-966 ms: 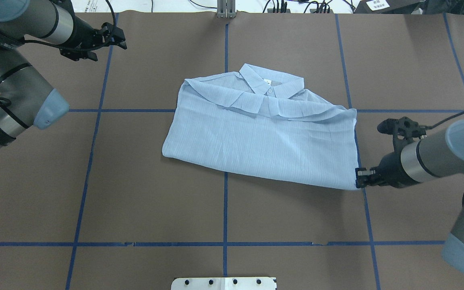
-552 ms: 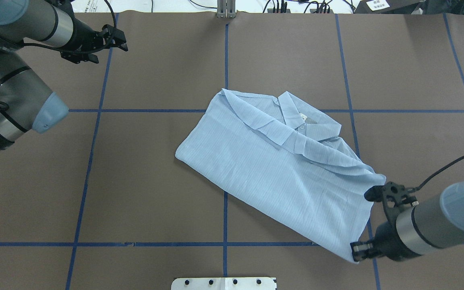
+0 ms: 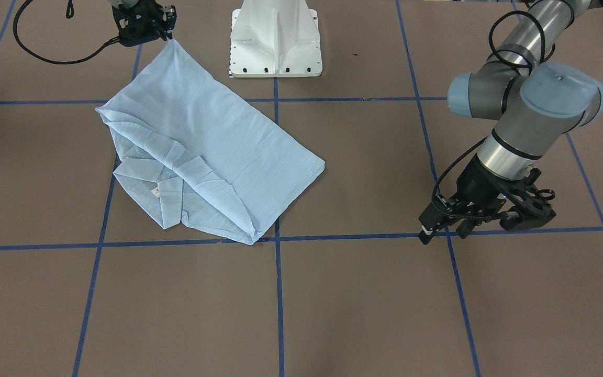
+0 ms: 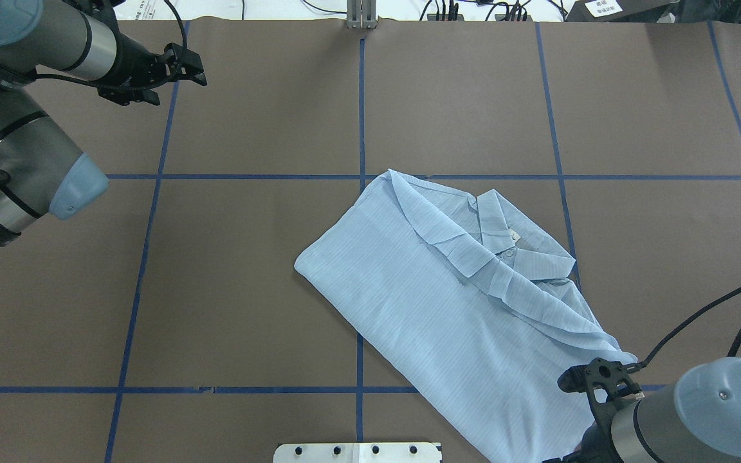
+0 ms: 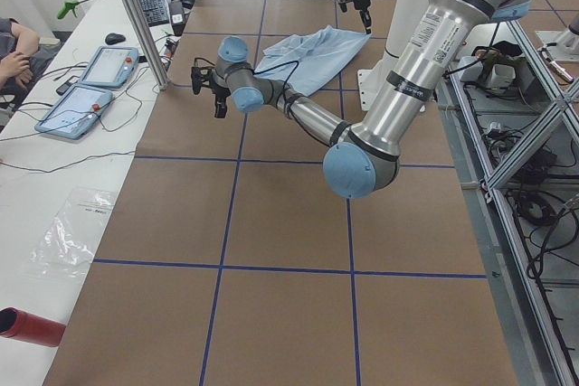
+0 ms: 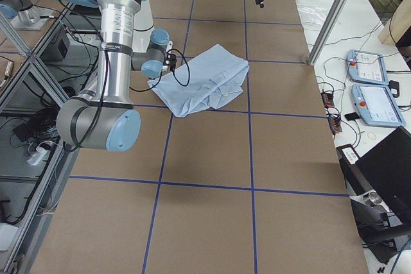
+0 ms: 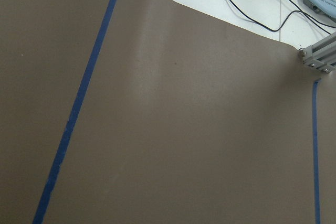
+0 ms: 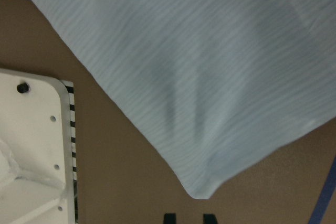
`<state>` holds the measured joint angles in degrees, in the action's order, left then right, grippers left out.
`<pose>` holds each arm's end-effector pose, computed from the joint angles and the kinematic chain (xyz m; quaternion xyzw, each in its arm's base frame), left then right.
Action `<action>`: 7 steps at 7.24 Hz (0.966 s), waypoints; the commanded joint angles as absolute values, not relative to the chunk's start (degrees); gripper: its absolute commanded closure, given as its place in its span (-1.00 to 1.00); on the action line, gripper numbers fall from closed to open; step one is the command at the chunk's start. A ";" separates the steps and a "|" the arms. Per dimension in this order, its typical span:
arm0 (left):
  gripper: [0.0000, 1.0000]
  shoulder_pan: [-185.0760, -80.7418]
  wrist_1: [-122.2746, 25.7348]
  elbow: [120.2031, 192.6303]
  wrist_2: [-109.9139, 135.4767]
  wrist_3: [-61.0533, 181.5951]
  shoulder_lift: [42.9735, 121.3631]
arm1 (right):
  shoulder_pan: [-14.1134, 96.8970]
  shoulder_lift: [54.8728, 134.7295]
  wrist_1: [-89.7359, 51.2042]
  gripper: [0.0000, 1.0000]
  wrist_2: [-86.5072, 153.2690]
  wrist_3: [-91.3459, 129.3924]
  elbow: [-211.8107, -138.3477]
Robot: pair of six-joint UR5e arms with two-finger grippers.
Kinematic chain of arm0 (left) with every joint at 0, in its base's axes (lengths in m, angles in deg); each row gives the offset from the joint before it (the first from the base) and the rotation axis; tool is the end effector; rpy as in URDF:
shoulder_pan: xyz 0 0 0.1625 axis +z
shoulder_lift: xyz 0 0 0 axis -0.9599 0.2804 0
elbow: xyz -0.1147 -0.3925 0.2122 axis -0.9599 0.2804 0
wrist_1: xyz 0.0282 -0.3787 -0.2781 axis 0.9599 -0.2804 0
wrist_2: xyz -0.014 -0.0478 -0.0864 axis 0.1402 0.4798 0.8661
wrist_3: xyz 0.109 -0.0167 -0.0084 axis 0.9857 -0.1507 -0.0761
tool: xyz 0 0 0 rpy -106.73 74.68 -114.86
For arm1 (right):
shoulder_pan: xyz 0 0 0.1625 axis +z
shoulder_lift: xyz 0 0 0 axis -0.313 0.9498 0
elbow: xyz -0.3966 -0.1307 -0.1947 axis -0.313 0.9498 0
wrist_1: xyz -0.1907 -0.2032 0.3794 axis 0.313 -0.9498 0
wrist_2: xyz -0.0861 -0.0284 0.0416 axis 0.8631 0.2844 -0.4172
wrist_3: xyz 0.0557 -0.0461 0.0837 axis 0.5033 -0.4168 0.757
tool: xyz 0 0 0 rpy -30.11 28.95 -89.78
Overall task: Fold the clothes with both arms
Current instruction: 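Bring the left gripper to the shirt's near corner while the right gripper holds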
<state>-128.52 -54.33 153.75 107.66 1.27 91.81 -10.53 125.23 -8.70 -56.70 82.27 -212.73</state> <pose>0.3700 -0.6704 0.3193 0.1214 0.5104 -0.1707 0.8340 -0.4326 -0.1493 0.3668 -0.1065 -0.4682 -0.1105 0.8702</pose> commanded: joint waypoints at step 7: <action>-0.93 -99.82 -37.47 163.28 95.58 -22.38 96.49 | 14.89 114.74 -8.70 -1.00 -51.09 77.49 -208.21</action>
